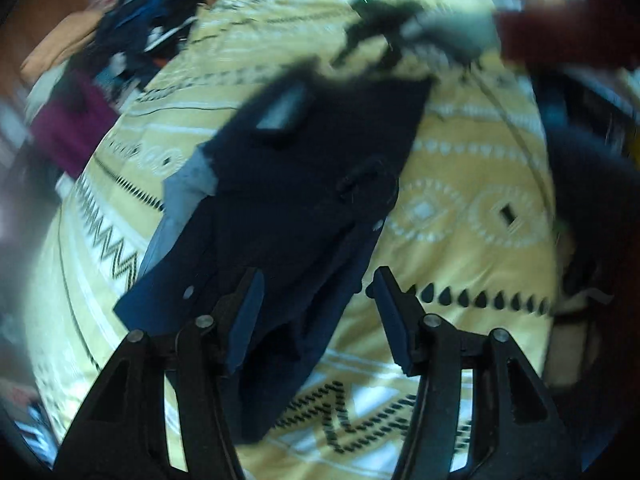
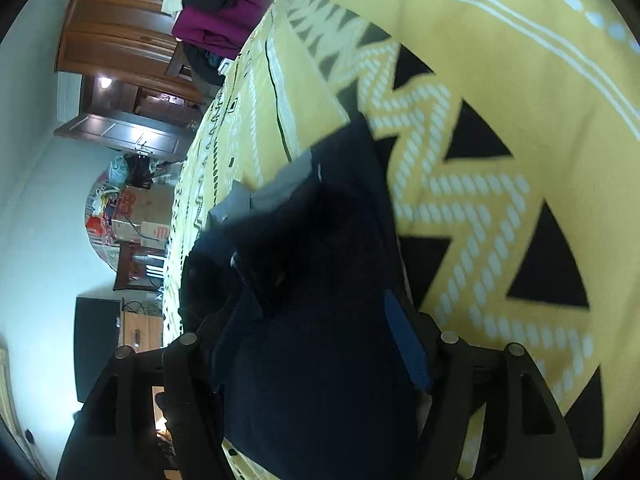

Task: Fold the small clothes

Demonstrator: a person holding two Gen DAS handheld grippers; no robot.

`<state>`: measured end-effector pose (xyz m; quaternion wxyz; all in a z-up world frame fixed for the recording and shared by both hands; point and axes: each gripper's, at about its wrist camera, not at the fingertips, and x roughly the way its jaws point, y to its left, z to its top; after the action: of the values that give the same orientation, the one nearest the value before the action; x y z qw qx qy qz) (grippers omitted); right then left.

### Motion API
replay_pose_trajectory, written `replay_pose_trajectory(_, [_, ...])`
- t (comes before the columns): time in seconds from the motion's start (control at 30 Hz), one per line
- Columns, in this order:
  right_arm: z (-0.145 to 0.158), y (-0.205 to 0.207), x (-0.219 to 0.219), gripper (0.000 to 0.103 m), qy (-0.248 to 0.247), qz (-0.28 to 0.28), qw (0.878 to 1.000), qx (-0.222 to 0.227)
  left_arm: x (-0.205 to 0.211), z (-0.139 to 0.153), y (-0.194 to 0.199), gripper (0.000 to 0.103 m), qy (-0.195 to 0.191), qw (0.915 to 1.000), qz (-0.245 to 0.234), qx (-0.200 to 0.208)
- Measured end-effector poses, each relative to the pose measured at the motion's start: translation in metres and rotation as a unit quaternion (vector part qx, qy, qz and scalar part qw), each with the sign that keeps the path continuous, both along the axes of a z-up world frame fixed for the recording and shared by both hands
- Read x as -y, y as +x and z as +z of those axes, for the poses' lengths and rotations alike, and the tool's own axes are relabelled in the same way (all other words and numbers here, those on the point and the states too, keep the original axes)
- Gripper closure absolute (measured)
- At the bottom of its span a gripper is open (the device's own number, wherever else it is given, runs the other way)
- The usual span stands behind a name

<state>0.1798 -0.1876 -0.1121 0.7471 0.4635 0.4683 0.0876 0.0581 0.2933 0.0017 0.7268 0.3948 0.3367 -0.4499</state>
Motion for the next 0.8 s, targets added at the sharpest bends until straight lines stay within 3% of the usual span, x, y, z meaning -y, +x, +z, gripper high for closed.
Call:
replay_pose_trajectory(0.07, [-0.001,-0.003,-0.001,0.03,0.002,-0.002,1.0,0.002,0.011,-0.007,0.003,0.047,0.012,0.9998,-0.013,0.014])
replay_pose_trajectory(0.27, [0.009,-0.005,-0.009,0.027,-0.032,0.032,0.999,0.007,0.031,-0.022,0.014,0.047,0.017,0.9995,-0.026,0.004])
replay_pose_trajectory(0.3, [0.011,-0.005,-0.011,0.027,-0.039,0.038,0.998,0.008,0.033,-0.024,0.019,0.049,0.016,0.9997,-0.019,-0.008])
replay_pose_trajectory(0.33, [0.012,-0.003,-0.013,0.027,-0.047,0.044,0.998,0.009,0.035,-0.027,0.025,0.061,0.016,0.9996,-0.009,-0.023])
replay_pose_trajectory(0.43, [0.02,-0.002,-0.019,0.027,-0.068,0.057,0.996,0.018,0.028,-0.013,0.045,0.082,-0.039,0.9967,0.03,-0.064])
replay_pose_trajectory(0.5, [0.026,-0.001,-0.021,0.027,-0.078,0.064,0.995,0.024,0.011,0.01,0.07,0.083,-0.103,0.9887,0.072,-0.081])
replay_pose_trajectory(0.6, [0.035,0.002,-0.026,0.026,-0.096,0.082,0.991,0.036,-0.033,0.039,0.126,0.084,-0.192,0.9642,0.158,-0.092])
replay_pose_trajectory(0.67, [0.039,0.005,-0.03,0.026,-0.11,0.094,0.989,0.04,-0.069,0.036,0.168,0.082,-0.227,0.9391,0.237,-0.102])
replay_pose_trajectory(0.73, [0.04,0.008,-0.034,0.027,-0.122,0.105,0.986,0.04,-0.111,0.0,0.217,0.08,-0.232,0.9007,0.322,-0.177])
replay_pose_trajectory(0.8, [0.042,0.011,-0.037,0.026,-0.131,0.111,0.984,0.04,-0.137,-0.047,0.241,0.079,-0.209,0.8759,0.379,-0.214])
